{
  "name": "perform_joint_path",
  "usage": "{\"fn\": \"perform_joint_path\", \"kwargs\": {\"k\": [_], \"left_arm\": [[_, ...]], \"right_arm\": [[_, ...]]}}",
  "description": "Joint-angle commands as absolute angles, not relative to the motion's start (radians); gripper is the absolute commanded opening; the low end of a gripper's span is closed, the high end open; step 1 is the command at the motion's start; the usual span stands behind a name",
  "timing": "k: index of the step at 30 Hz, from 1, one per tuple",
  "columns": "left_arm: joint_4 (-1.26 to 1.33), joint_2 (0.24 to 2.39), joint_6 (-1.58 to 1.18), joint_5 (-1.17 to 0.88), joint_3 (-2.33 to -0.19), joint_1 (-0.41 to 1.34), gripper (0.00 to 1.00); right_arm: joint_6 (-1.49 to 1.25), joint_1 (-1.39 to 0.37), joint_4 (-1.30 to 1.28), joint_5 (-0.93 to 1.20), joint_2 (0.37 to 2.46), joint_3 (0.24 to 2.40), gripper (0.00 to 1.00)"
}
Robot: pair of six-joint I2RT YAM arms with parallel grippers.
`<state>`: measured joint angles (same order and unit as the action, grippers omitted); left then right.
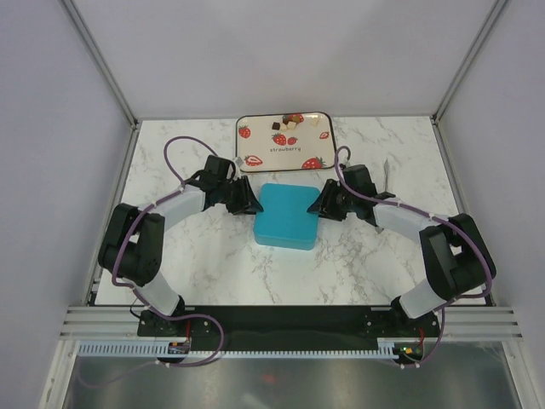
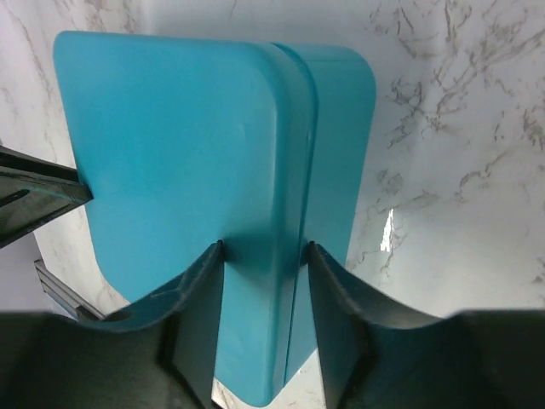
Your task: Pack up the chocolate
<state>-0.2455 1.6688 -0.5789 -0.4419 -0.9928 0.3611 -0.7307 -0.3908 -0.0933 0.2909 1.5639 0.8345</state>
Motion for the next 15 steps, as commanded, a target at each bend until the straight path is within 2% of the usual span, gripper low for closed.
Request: {"fn": "perform_joint_path", "kwargs": {"k": [1, 4, 9, 12, 15], "left_arm": [[-0.244, 1.666, -0.595, -0.404, -0.997, 0.374, 0.37], [-0.256, 1.669, -0.6, -0.382, -0.988, 0.374, 0.36], [-0.262, 1.674, -0.606, -0.373, -0.976, 0.376, 0.36], [-0.273, 1.671, -0.609, -0.357, -0.983, 0.374, 0.37], [-0.322, 1.663, -0.598, -0.325, -1.026, 0.374, 0.4]], "right_arm": [[-0.732, -0.397, -0.014, 0.247, 1.611, 0.747, 0.42], [-0.747, -0.396, 0.08, 0.241, 1.626, 0.659, 0.32], [-0.764, -0.397, 0.187, 0.279, 1.64, 0.591, 0.25], [-0.755, -0.397, 0.18, 0.288, 1.637, 0.6, 0.28], [-0.724, -0.393, 0.111, 0.276, 1.609, 0.656, 0.39]]}}
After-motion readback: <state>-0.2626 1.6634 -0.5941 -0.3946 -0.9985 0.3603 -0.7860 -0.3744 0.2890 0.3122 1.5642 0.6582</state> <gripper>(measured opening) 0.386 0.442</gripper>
